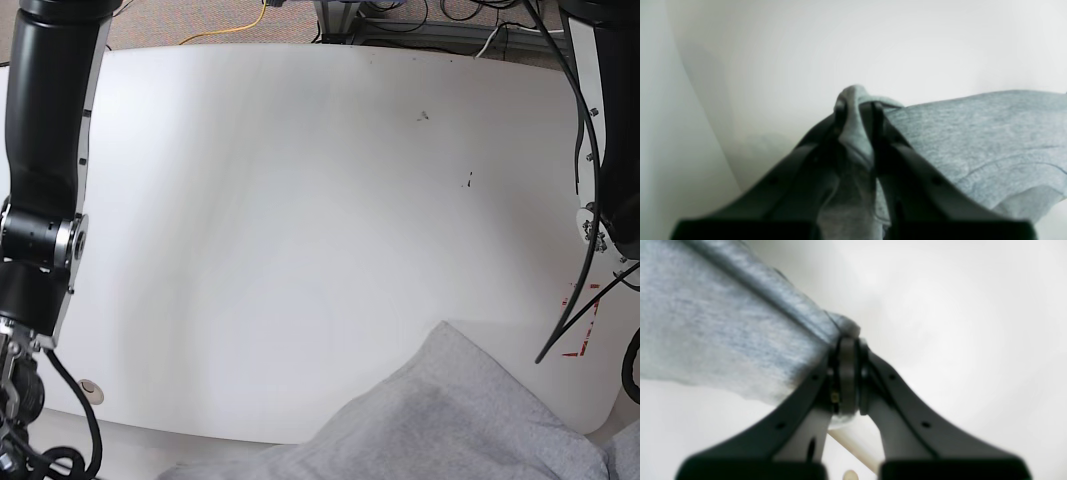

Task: Layout the t-shirt on the table in an organized manner, then fold the t-shirt properly
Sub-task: 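Lower the t-shirt flat onto the table with both grippers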

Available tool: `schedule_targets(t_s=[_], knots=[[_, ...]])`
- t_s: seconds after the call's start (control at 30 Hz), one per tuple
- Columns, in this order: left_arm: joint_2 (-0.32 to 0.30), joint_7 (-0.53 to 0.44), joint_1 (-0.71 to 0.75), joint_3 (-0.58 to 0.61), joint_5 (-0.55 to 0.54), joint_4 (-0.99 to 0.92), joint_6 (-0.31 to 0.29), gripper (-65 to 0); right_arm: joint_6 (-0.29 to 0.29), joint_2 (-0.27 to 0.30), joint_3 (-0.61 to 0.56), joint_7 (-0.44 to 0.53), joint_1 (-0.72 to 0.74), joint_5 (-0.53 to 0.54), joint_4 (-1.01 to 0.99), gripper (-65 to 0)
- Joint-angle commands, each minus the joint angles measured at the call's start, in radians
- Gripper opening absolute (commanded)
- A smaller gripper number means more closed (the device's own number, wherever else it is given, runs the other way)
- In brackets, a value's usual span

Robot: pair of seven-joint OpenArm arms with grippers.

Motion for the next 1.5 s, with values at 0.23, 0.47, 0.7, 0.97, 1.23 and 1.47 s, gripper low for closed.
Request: schedule_targets(t_s=[0.23, 0.47, 0.7, 0.97, 1.23, 1.47], knots=[[-0.006, -0.032, 0.222, -0.008, -0.003, 0.053, 0.004, -65.0, -0.009, 0.038, 0.198, -0.03, -0.424, -0.01, 0.28, -65.0], [-0.008, -0.032, 0.546, -0.108, -0.097, 0.097, -0.004, -65.0, -0.009, -0.037, 0.333, -0.002, -0.799, -0.01, 0.435, -65.0], [0.0, -0.035, 0.907, -0.195, -0.173, 0.136, -0.032, -65.0, -0.009, -0.137, 0.405, 0.107, -1.113, -0.013, 0.498, -65.0], [0.06, -0.039, 1.26, -0.293, -0.225, 0.139, -0.068, -65.0, -0.009, -0.209, 0.405, 0.292, -1.402, -0.016, 0.482, -65.0], [0.064, -0.039, 1.468, -0.341, -0.229, 0.139, -0.119, -65.0, -0.009, -0.243, 0.405, 0.308, -1.538, -0.016, 0.484, -65.0], [0.064, -0.039, 1.536, -0.378, -0.224, 0.139, -0.159, -65.0, -0.009, -0.249, 0.405, 0.308, -1.592, -0.016, 0.484, -63.9]])
